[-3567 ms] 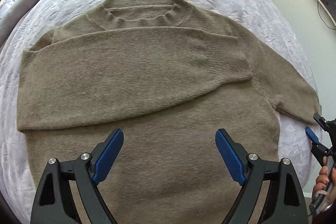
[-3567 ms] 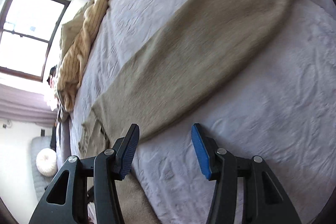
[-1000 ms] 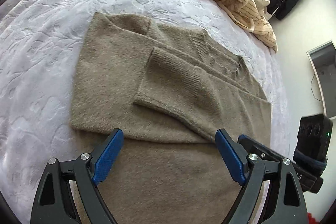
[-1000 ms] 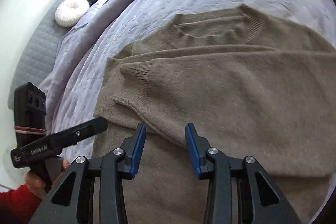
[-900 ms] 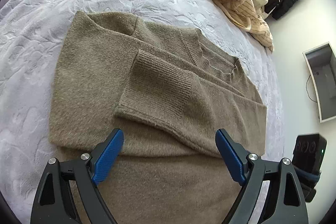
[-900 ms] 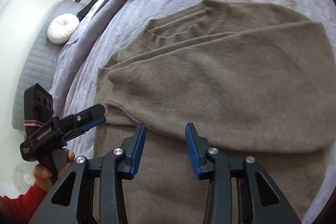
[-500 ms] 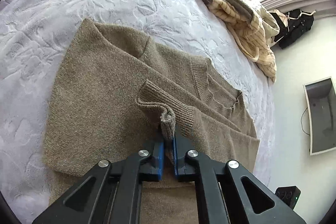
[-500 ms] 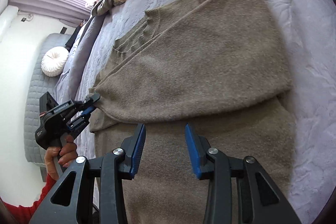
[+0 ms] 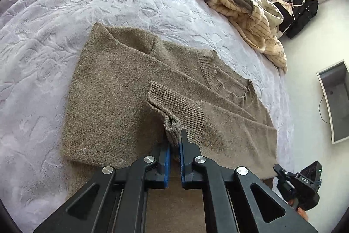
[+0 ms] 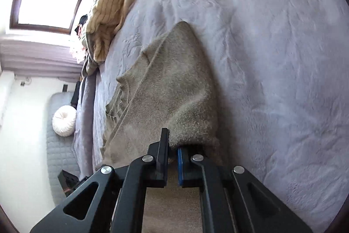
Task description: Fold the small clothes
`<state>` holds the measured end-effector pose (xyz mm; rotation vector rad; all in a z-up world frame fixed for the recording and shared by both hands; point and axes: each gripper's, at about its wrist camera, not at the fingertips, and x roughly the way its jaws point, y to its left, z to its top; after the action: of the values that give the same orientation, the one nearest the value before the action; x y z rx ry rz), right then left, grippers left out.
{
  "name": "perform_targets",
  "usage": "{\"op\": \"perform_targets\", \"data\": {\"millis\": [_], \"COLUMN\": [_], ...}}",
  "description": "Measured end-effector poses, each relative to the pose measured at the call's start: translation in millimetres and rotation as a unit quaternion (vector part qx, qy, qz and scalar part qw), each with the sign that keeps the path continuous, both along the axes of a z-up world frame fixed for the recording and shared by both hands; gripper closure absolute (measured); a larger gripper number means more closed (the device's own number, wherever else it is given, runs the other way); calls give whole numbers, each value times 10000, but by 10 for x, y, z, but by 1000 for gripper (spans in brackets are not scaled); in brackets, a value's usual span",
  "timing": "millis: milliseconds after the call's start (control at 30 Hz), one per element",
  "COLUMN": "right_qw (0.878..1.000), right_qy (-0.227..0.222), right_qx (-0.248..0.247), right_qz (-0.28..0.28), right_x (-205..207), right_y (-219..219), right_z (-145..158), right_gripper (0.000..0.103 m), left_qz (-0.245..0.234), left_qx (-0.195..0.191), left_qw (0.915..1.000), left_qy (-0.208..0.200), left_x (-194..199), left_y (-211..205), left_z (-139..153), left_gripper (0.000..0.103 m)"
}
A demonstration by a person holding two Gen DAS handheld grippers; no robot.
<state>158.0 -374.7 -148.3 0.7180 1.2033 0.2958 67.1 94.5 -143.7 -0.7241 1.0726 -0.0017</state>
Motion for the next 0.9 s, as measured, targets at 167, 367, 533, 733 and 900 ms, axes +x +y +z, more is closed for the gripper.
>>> {"op": "perform_targets", "data": {"millis": [167, 367, 533, 733, 900], "right_qw": [9969, 9960, 9932, 9994, 9970], "right_qy": [377, 297, 4, 142, 625], "right_qx": [-413, -405, -743, -245, 333], "right_qz": [561, 735, 899, 205, 310], "right_x": [21, -113, -168, 88, 215], "right_y": [133, 49, -39, -410, -367], "right_z": [-250, -79, 178, -20, -352], "right_gripper": [92, 61, 56, 56, 89], "left_qz": [145, -31, -61, -302, -411], "left_qx": [-244, 513, 1343, 1706, 1657], "left_qw": [9994, 9984, 9898, 9845, 9849], "left_qy": [174, 231, 467, 260, 286], "left_x": [-158, -188, -220, -248, -192], "left_y": [108, 108, 81, -30, -146], "left_z": [-216, -52, 86, 250, 246], "left_gripper": [95, 95, 66, 48, 48]}}
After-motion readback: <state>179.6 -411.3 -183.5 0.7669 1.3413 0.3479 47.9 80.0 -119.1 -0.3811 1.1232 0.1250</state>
